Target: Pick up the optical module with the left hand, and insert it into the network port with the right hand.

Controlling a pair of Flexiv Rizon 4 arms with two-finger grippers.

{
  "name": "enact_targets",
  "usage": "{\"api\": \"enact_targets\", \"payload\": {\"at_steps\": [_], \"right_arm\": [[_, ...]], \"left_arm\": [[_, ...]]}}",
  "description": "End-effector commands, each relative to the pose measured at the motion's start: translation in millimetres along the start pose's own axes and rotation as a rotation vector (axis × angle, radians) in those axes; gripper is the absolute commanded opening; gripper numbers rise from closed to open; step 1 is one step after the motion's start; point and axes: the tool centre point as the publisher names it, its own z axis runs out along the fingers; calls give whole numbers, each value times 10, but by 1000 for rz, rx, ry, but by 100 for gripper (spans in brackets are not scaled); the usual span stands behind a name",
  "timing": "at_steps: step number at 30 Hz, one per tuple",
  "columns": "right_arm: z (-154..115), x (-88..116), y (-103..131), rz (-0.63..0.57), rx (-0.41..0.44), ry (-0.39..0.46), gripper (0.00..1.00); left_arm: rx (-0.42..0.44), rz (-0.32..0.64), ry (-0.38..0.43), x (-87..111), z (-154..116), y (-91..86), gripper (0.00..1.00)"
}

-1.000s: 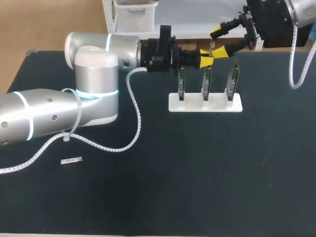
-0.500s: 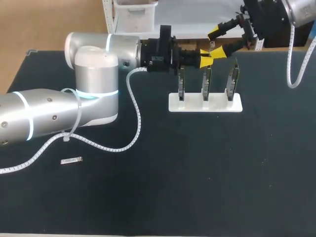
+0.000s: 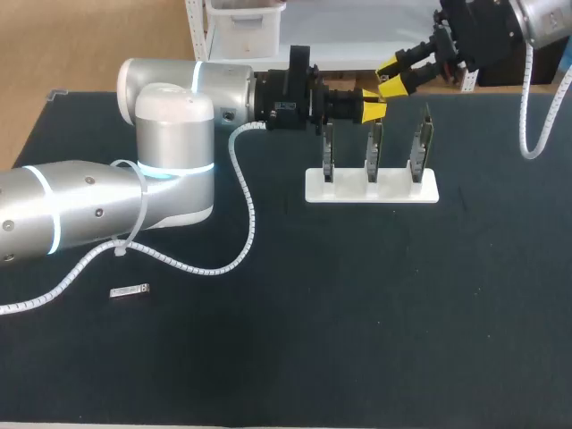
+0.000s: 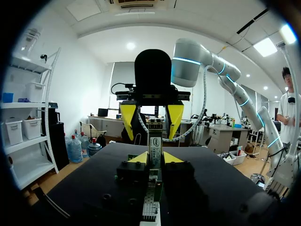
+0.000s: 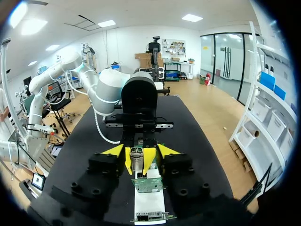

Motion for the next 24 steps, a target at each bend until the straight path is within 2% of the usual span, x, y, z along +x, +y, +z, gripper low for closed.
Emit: {"api": "enact_targets", "payload": {"at_steps": [1, 16, 17, 18, 19, 24], "right_arm": [[3, 10, 16, 2, 5, 3, 0], [14, 30, 12, 3, 0, 11, 0], [14, 29, 11, 3, -1, 11, 0], [14, 29, 10, 3, -1, 11, 0], [14, 29, 9, 3, -2, 12, 0], [13, 33, 4, 3, -3, 13, 0]], "left_arm": [[4, -1, 0, 5, 4, 21, 0], [4, -1, 0, 5, 4, 21, 0], [4, -1, 0, 5, 4, 21, 4], [4, -1, 0, 5, 4, 21, 94], [4, -1, 0, 5, 4, 21, 100], [4, -1, 0, 5, 4, 21, 100]]}}
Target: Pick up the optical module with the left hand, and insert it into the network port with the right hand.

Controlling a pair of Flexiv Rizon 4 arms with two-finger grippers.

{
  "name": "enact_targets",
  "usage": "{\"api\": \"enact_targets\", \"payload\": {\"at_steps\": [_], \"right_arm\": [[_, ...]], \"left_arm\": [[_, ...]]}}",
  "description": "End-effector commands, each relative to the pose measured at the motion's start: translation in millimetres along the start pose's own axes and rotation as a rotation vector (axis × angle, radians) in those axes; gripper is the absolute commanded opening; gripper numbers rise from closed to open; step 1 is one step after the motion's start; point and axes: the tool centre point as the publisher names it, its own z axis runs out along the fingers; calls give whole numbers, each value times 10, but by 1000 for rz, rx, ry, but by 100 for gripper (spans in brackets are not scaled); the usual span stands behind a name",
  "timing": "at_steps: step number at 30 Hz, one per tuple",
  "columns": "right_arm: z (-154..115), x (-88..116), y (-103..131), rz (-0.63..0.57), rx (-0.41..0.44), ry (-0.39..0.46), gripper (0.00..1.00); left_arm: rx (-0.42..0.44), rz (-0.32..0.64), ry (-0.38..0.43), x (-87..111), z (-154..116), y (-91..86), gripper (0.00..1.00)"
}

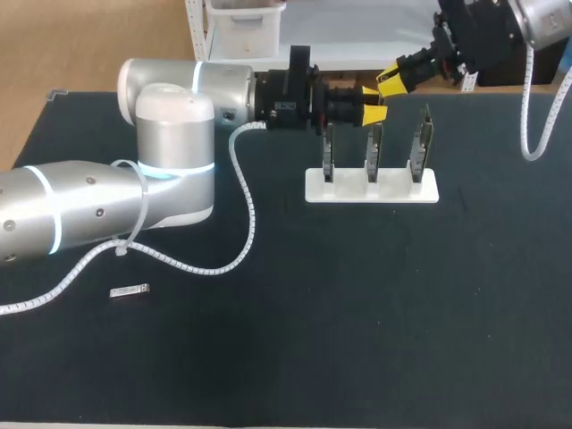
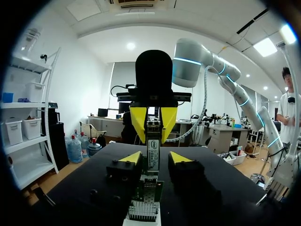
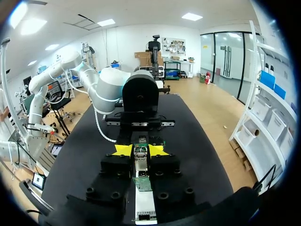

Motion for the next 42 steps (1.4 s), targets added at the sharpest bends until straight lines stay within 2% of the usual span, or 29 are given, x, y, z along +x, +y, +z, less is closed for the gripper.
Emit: {"api": "enact_targets", "payload": {"at_steps": [1, 7, 16, 32, 42], "right_arm": [[1, 0, -16, 1, 0, 1, 0], [-4, 5, -22, 3, 2, -1, 0], [8, 9, -17, 1, -2, -5, 0], [-5, 21, -51, 6, 6, -12, 0], [4, 21, -72, 6, 2, -12, 0]], "left_arm": [[3, -1, 1, 3, 1, 15, 100], [-2, 5, 5, 2, -5, 10, 100], [12, 36, 88, -39, -53, -6, 100], [-11, 92, 343, 47, -213, 5, 100], [-28, 52, 454, 159, -274, 16, 100]]}}
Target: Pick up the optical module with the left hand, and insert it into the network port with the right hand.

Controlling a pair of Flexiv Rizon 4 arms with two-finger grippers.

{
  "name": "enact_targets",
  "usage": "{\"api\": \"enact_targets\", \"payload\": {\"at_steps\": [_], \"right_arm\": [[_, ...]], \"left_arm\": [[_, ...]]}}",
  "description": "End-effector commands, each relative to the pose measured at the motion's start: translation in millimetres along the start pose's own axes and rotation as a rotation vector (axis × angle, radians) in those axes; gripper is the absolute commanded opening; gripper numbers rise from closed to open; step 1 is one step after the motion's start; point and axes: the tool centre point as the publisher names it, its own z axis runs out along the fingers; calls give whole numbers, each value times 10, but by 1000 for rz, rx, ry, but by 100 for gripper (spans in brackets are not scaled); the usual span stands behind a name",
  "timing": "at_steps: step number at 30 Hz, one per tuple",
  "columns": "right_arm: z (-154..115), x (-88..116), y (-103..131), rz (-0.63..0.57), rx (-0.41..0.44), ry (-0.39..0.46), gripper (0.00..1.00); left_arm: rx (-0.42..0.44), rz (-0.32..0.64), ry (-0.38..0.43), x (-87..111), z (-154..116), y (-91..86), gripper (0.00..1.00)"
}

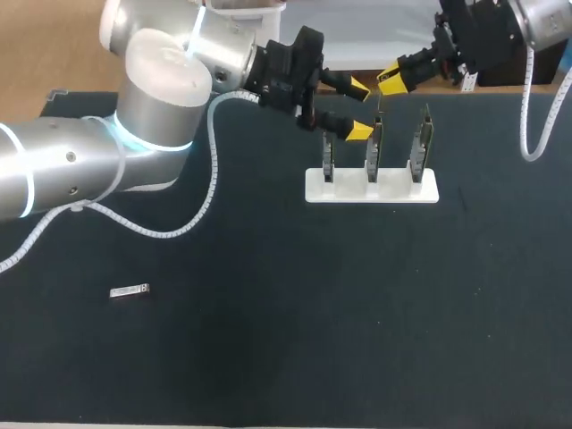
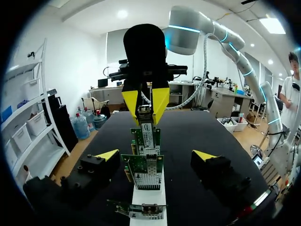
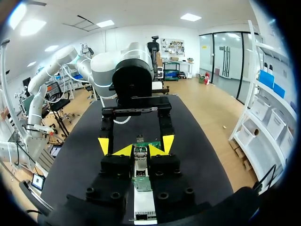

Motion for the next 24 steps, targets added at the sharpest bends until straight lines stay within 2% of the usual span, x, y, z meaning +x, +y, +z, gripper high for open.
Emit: {"api": "enact_targets", "payload": {"at_steps": [1, 13, 24], "right_arm": [[10, 0, -26, -1, -5, -2, 0], [14, 0, -13, -2, -6, -3, 0], [3, 11, 6, 0, -3, -1, 0]], "left_arm": [[3, -14, 50, 5, -8, 15, 100], [23, -55, 125, 108, 16, -1, 100], [61, -31, 136, 155, 41, -73, 100]]}}
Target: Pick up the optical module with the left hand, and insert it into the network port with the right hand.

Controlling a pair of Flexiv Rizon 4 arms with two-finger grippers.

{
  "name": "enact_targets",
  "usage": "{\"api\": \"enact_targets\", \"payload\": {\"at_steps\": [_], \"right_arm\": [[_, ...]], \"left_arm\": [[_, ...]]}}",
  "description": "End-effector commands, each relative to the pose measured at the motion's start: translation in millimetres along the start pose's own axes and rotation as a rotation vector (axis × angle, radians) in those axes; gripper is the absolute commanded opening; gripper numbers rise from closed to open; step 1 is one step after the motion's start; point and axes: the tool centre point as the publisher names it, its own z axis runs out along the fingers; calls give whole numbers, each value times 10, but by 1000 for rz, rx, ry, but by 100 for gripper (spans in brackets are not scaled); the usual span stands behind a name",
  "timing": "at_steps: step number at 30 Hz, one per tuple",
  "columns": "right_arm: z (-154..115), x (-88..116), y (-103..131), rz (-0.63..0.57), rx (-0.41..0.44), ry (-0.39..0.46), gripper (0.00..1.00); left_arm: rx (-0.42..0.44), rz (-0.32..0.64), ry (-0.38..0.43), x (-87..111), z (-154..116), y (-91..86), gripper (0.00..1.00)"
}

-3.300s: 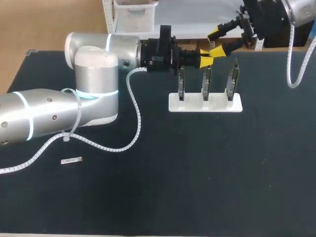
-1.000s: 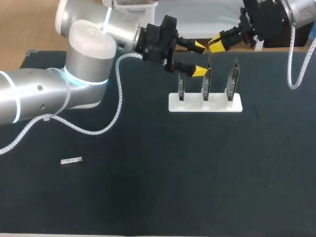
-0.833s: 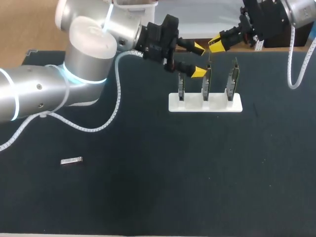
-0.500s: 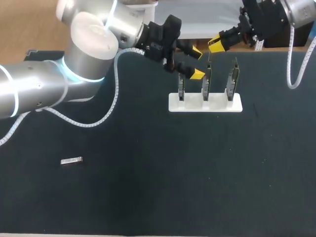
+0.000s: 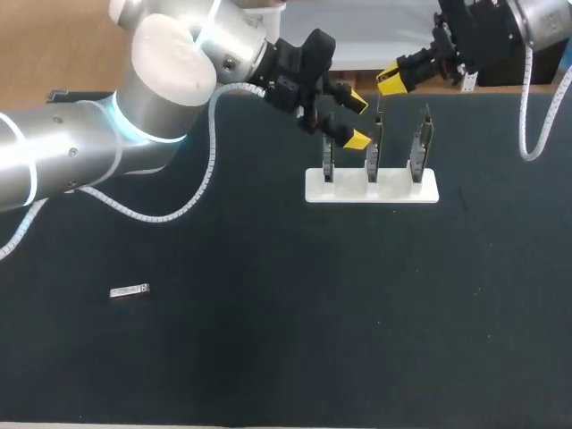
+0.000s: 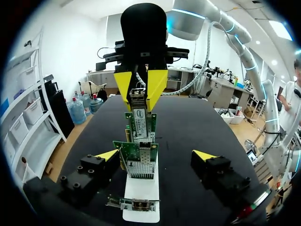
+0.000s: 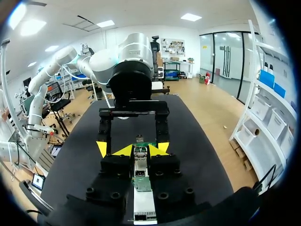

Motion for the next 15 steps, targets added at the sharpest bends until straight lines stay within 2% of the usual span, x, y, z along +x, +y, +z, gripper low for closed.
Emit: {"api": "enact_targets", "payload": {"at_steps": [1, 6, 15], "right_arm": [[-8, 3, 16, -1, 3, 0, 0], [-13, 4, 17, -4, 2, 3, 0], [-27, 5, 2, -5, 3, 6, 0]], "left_arm": [[16, 2, 9, 28, 11, 25, 100], [6, -9, 26, 88, -5, 31, 100], [6, 0, 34, 65, -3, 47, 100]]}}
